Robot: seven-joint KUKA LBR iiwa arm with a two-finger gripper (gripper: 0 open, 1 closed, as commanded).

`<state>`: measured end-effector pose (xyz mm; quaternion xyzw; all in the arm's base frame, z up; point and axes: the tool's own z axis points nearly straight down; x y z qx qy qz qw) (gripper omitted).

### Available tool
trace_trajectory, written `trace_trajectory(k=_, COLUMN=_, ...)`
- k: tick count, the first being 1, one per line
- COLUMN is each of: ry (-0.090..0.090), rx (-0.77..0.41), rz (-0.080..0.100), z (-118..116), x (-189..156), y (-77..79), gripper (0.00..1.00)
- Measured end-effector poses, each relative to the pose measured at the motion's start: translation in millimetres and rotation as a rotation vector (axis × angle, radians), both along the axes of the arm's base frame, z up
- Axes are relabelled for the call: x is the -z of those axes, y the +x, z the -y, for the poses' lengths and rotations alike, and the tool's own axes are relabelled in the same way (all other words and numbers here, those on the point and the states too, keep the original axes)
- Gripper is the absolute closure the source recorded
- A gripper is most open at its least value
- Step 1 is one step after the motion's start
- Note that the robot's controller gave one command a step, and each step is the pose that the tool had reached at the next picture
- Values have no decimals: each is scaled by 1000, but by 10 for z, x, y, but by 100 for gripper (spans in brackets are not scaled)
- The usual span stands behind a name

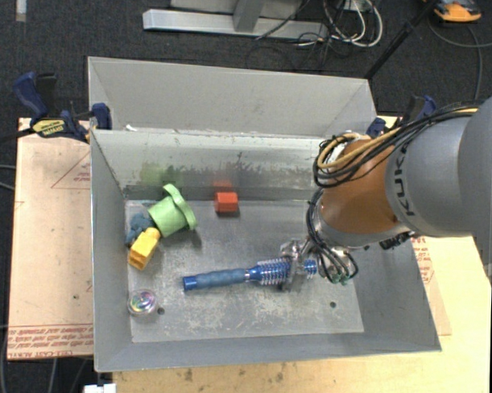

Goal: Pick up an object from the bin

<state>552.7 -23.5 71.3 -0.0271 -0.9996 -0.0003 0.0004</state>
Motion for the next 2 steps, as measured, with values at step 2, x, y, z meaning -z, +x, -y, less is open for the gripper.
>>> trace_trajectory(k=2, ry=0, rx=22, rz=10, z=30, x=-1548, y=282, gripper=100)
